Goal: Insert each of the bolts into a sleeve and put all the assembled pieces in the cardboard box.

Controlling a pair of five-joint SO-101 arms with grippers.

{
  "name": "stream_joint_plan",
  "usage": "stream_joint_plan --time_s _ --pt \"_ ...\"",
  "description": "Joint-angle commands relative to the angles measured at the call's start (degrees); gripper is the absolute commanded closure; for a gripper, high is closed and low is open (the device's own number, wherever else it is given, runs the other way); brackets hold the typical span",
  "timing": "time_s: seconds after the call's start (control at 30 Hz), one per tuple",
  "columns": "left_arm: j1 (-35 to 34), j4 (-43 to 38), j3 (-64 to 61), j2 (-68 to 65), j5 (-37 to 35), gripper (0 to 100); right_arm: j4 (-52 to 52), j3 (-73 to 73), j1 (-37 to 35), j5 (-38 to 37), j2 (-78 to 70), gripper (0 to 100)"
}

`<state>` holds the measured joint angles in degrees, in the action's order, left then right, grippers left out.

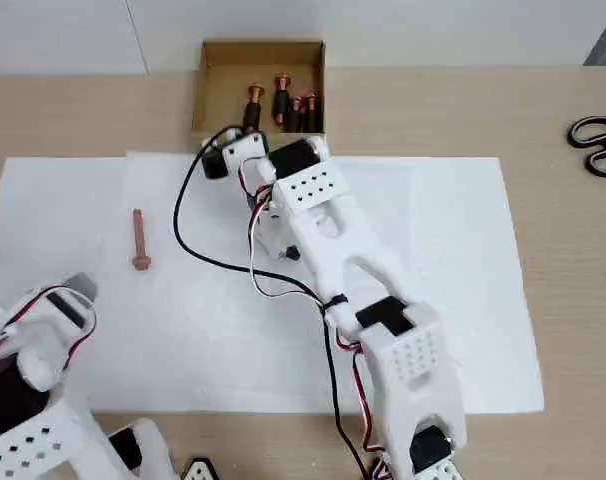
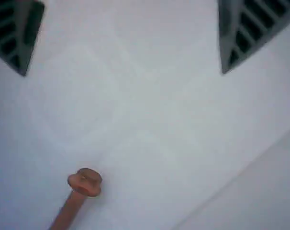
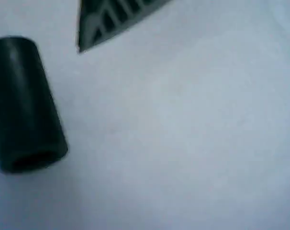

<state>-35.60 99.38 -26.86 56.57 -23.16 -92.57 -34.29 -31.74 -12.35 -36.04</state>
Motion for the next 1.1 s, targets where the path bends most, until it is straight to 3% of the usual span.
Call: stream_joint_plan --time_s 0.0,0.47,0.73,1.0,1.07 --pt "-1.85 0.18 2.33 0.18 0.0 76 1.54 -2.46 -0.48 -0.7 -1.19 63.4" --pt "-2.02 0.18 2.24 0.18 0.0 76 2.86 -2.46 -2.59 -2.64 -6.64 63.8" --pt "-2.02 0.0 2.15 0.18 0.0 76 4.53 -2.46 -2.33 -2.73 -6.64 80.4" --pt "-2.02 0.0 2.15 0.18 0.0 76 4.18 -2.46 0.57 -2.73 -6.46 82.8" --pt "-2.02 0.0 2.15 0.18 0.0 76 4.09 -2.46 1.71 -2.73 -6.46 87.6"
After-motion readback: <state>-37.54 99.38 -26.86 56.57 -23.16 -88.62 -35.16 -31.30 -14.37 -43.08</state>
